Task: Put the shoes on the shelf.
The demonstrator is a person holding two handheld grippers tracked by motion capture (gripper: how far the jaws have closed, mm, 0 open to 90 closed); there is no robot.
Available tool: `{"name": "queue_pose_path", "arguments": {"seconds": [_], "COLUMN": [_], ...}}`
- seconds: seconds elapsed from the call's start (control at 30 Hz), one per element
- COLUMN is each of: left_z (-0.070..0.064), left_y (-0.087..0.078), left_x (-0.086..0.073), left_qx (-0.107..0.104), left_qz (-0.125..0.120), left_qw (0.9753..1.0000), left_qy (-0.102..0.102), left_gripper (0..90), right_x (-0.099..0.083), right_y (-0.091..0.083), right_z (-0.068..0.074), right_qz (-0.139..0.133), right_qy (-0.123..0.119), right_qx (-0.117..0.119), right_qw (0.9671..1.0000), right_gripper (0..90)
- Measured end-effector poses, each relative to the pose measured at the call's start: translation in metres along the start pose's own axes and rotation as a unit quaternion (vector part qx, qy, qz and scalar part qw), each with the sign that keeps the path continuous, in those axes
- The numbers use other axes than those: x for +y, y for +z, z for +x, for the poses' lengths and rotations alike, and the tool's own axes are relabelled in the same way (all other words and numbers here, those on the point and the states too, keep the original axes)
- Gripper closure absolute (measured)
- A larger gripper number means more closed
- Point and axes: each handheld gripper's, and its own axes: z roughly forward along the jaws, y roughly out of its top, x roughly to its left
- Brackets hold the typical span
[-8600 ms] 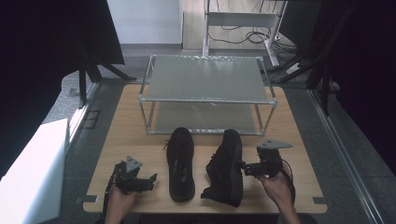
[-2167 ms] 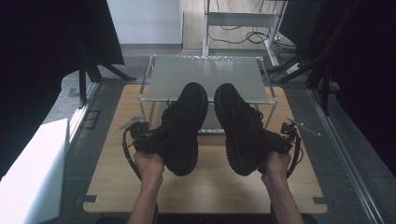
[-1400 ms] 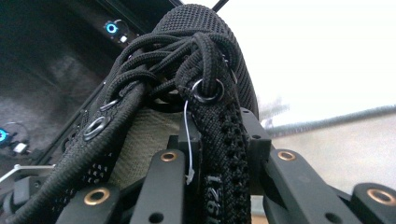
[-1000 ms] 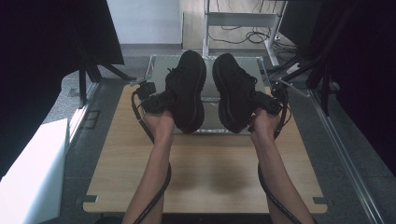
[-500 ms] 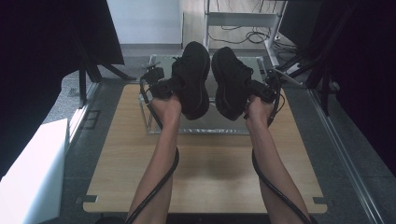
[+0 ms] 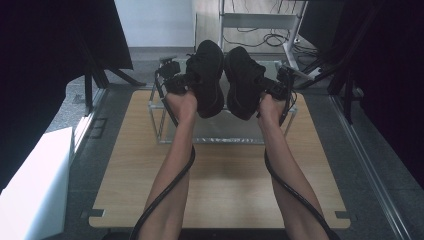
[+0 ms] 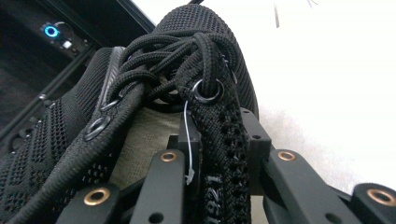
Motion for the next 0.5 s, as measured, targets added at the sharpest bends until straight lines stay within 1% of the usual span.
{"name": "queue_pose_path", "arguments": {"seconds": [0.07, 0.17, 0.2, 0.23, 0.27, 0.3, 0.37, 0.43, 0.5], "left_z": [0.000, -0.001, -0.002, -0.003, -0.003, -0.004, -0.006, -0.009, -0.009], "left_y": [0.005, 0.008, 0.010, 0.014, 0.014, 0.017, 0.019, 0.021, 0.022], "left_x": [0.002, 0.002, 0.002, 0.002, 0.002, 0.003, 0.004, 0.005, 0.005], "left_qx": [0.008, 0.012, 0.015, 0.024, 0.024, 0.034, 0.038, 0.047, 0.047], "left_qz": [0.003, 0.007, 0.009, 0.015, 0.015, 0.020, 0.021, 0.023, 0.025], "left_qw": [1.0000, 0.9999, 0.9998, 0.9995, 0.9995, 0.9991, 0.9989, 0.9982, 0.9980], "left_qy": [0.002, 0.004, 0.007, 0.013, 0.013, 0.015, 0.019, 0.030, 0.032], "left_gripper": [81.5, 81.3, 81.3, 81.2, 81.1, 80.8, 80.6, 80.2, 79.4], "right_x": [0.001, 0.003, 0.003, 0.004, 0.004, 0.006, 0.008, 0.009, 0.008], "right_y": [0.003, 0.006, 0.007, 0.010, 0.010, 0.010, 0.011, 0.012, 0.013], "right_z": [-0.001, -0.001, -0.002, -0.002, -0.002, -0.001, 0.001, 0.003, 0.004], "right_qz": [-0.002, -0.003, -0.002, -0.002, -0.002, -0.005, -0.003, 0.000, 0.002], "right_qy": [-0.005, -0.006, -0.009, -0.008, -0.008, -0.015, -0.031, -0.038, -0.040], "right_qx": [-0.006, -0.013, -0.017, -0.022, -0.022, -0.026, -0.038, -0.044, -0.047], "right_qw": [1.0000, 0.9999, 0.9998, 0.9997, 0.9997, 0.9995, 0.9988, 0.9983, 0.9981], "right_gripper": [75.2, 75.1, 75.0, 74.9, 74.9, 74.6, 74.1, 73.5, 72.4]}}
